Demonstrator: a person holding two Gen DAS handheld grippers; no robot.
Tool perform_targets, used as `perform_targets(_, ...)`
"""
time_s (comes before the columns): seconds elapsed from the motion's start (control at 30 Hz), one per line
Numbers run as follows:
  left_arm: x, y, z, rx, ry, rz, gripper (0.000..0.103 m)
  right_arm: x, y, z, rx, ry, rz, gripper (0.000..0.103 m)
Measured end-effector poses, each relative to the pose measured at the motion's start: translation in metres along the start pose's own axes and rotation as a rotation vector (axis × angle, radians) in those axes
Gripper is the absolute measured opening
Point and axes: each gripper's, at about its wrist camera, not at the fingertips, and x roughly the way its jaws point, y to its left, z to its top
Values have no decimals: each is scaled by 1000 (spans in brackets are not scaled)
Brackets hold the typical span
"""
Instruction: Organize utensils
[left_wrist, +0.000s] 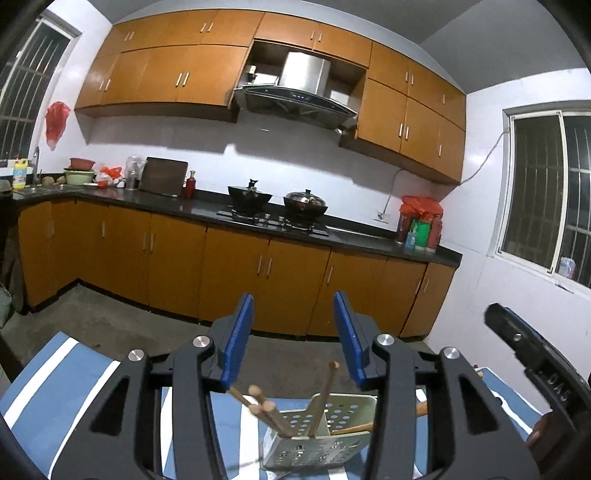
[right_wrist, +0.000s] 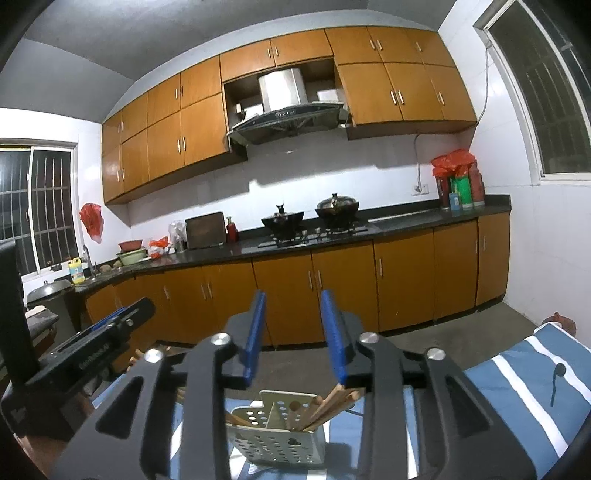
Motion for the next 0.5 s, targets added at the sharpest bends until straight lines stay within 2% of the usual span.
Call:
perform_targets(0.07, -7, 4, 2, -3, -3, 8, 47, -9, -1, 2, 1, -9, -2, 42)
perform_targets(0.13, -16, 7, 3, -4, -5, 11, 50, -19, 0, 3, -5, -15, -4, 52)
perform_targets(0.2, -26, 10, 2, 1, -10, 19, 59, -30, 1, 2, -20, -19, -5, 71)
perform_targets(0.23, -37, 13, 1, 10, -18, 28, 63, -39, 4, 0, -34, -26, -10, 76)
perform_targets(0.3, -47, 15, 1, 23, -30, 43, 77, -53, 7, -4, -50, -43, -18, 97)
perform_targets(0.4, -74, 20, -5, 56, -63, 68, 98, -76, 12, -11, -68, -61, -34, 99)
perform_targets(0.5, -100, 20, -17, 108, -77, 99, 101, -92, 17, -21, -86, -41, -56, 99)
